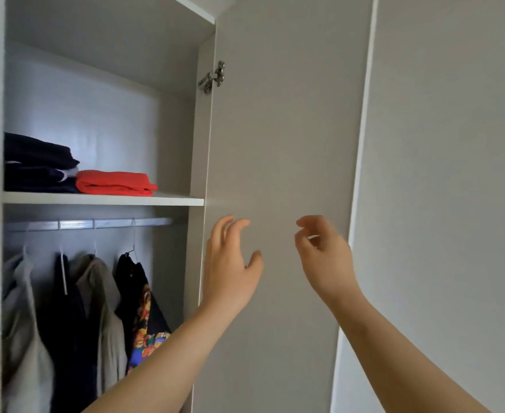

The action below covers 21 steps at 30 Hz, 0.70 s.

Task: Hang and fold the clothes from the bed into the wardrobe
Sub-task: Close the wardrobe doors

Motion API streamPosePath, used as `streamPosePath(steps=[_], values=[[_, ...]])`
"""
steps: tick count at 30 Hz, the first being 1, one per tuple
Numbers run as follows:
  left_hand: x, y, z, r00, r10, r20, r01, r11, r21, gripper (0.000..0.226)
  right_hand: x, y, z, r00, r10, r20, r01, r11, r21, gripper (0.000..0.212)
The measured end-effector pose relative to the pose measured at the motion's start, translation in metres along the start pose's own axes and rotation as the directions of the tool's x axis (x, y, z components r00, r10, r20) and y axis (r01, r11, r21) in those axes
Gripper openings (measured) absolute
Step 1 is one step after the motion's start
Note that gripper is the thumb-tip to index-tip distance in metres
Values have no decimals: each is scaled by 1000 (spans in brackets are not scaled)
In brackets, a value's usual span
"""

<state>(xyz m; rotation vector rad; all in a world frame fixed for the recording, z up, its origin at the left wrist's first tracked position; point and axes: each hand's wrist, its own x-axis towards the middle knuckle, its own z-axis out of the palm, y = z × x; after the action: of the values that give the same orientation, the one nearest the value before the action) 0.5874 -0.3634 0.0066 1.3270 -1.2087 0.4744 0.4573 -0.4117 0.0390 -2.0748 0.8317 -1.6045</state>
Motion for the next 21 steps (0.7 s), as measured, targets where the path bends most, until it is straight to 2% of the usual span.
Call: streamPosePath(steps=[3, 6, 8, 9, 11, 13, 17, 21], values=[[-12, 22, 23, 998, -3, 59, 4, 1000, -19, 47, 3, 25, -28, 992, 47, -120, -57, 995, -84, 20], [-19, 32, 34, 996, -32, 79, 34, 999, -19, 45, 5, 40, -39, 978, 131, -160, -137, 990, -26, 32], [-21, 35, 37, 995, -47, 90, 50, 998, -28, 44, 7, 44, -43, 974, 217, -68, -213, 975, 65, 44], [-23, 37, 37, 993, -55, 103, 59, 998, -33, 44, 6, 45, -43, 968, 250, 8, -249, 962, 115, 41], [-26, 38, 34, 989, -63, 132, 67, 997, -26, 44, 4, 48, -44, 952, 289, 103, -303, 937, 175, 9], [-28, 38, 29, 988, -67, 138, 69, 998, -7, 44, 4, 52, -44, 958, 273, 88, -285, 942, 179, 17], [-32, 36, 13, 993, -75, 94, 75, 997, 4, 43, -2, 49, -46, 970, 234, 61, -242, 944, 224, 17], [-38, 25, -12, 995, -93, 45, 93, 996, 13, 42, -18, 32, -41, 974, 128, 188, -200, 874, 442, 47]])
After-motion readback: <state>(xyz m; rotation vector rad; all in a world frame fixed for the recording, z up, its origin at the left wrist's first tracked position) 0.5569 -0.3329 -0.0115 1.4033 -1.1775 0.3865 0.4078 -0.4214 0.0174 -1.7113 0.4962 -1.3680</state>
